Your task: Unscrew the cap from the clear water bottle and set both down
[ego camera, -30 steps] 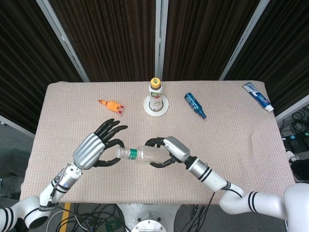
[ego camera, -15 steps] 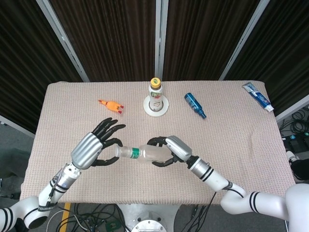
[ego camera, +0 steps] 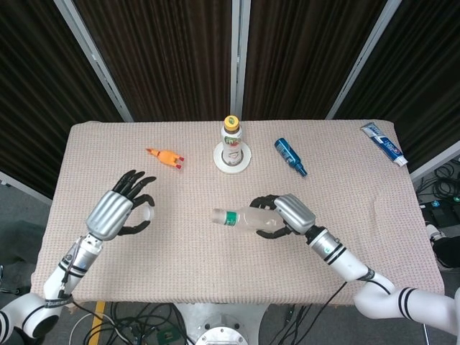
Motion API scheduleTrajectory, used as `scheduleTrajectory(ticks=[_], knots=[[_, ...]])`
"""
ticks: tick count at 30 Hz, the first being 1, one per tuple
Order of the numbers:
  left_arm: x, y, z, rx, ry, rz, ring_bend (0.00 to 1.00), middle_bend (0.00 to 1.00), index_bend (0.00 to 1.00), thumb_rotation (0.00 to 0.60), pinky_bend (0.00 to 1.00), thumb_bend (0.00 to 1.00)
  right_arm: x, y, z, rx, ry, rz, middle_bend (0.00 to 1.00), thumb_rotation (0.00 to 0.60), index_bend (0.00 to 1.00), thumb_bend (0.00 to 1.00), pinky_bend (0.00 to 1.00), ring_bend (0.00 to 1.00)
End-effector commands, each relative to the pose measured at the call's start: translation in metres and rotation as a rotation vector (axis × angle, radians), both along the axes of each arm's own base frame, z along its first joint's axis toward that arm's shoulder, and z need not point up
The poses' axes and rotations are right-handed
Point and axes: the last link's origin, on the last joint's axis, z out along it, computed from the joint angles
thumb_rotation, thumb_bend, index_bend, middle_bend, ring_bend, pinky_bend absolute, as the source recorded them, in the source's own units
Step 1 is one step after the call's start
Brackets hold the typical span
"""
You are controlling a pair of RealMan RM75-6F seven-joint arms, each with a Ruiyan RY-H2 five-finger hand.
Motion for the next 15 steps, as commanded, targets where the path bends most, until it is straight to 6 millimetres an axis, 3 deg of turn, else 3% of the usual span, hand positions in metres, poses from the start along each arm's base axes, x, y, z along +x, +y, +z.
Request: scheduleTrajectory(ticks=[1, 8, 12, 15], knots=[[-0.033, 0.008, -0.017, -0.019, 0.266, 0.102, 0.02, 0.11, 0.50, 0.600, 0.00, 0.31, -0.006, -0.002, 0.011, -0.027, 0.042, -0.020, 0.53, 0.600, 0.62, 0.42, 0.51, 0.39], [-0.035, 0.010, -0.045, -0.175, 0.358, 0.202, 0.02, 0.11, 0.41, 0.600, 0.00, 0.31, -0.008, -0.005, 0.020, -0.070, 0.117, -0.018, 0.53, 0.600, 0.63, 0.42, 0.51, 0.39], [-0.033, 0.013, -0.055, -0.204, 0.386, 0.222, 0.02, 0.11, 0.31, 0.600, 0.00, 0.30, -0.011, -0.005, 0.010, -0.080, 0.202, -0.013, 0.53, 0.600, 0.63, 0.42, 0.51, 0.39], [-0.032, 0.015, -0.052, -0.192, 0.369, 0.242, 0.02, 0.11, 0.22, 0.600, 0.00, 0.23, -0.010, -0.006, 0.000, -0.075, 0.242, -0.007, 0.53, 0.600, 0.62, 0.42, 0.50, 0.38]])
